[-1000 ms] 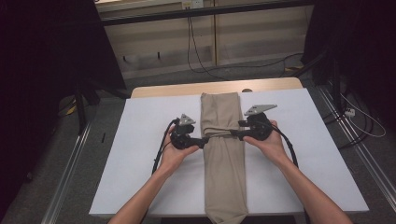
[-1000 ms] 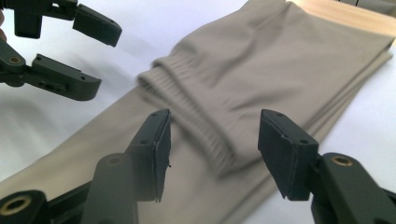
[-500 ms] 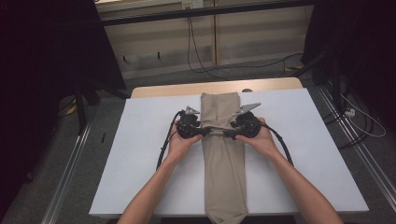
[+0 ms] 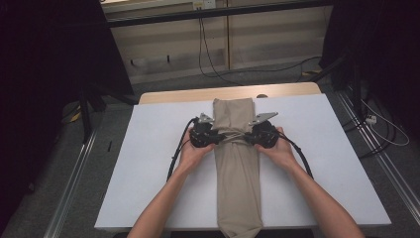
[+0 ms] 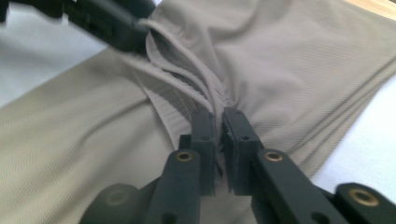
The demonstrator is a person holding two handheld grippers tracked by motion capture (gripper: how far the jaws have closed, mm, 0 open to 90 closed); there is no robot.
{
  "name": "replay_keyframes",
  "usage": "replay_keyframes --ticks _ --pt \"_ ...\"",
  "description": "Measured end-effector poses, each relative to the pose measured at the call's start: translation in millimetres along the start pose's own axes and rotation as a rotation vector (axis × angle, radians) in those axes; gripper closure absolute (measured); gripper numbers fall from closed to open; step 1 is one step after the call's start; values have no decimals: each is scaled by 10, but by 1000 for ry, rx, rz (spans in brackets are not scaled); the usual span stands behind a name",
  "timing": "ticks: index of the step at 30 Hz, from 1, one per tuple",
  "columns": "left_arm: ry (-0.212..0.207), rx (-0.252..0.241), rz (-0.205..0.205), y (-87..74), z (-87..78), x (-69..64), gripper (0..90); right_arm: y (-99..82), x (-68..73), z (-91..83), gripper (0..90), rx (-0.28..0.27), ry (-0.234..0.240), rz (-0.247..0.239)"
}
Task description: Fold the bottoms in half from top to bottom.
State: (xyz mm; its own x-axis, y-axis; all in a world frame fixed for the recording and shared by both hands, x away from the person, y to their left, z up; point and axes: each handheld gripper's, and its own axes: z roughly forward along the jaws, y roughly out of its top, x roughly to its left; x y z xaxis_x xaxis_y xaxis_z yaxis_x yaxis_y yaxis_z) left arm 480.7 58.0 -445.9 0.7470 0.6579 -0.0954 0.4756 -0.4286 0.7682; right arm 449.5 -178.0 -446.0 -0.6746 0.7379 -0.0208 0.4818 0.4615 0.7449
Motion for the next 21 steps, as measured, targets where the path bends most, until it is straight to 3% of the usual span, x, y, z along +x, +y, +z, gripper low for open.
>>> replay_keyframes --ticks 1,3,5,7,8,9,12,15,19,21 --pt "-10 1 -21 8 4 -15 746 4 -24 -7 852 -3 7 15" --pt "-21 6 -15 18 -20 -23 839 11 -67 -44 854 -13 29 44" --pt "-58 -6 -28 41 -87 -36 861 24 -79 -104 855 -26 46 54" --pt "-70 -9 -19 62 -182 -81 862 40 -69 -191 856 -35 61 67" --pt "-84 -7 -27 74 -254 -126 862 47 -55 -248 855 -40 74 71" --pt "-92 -10 -10 85 -362 -198 861 48 -31 -309 855 -46 88 75" --pt "-128 -14 12 46 -586 -345 862 11 92 -528 855 -62 140 72" --pt "-189 -4 19 -100 -757 -505 862 -74 242 -717 855 -64 181 68" --pt "-249 35 110 -310 -926 -766 861 -252 531 -943 853 -28 216 25" --pt "-279 60 127 -416 -1026 -886 861 -365 675 -1036 853 -15 237 11"
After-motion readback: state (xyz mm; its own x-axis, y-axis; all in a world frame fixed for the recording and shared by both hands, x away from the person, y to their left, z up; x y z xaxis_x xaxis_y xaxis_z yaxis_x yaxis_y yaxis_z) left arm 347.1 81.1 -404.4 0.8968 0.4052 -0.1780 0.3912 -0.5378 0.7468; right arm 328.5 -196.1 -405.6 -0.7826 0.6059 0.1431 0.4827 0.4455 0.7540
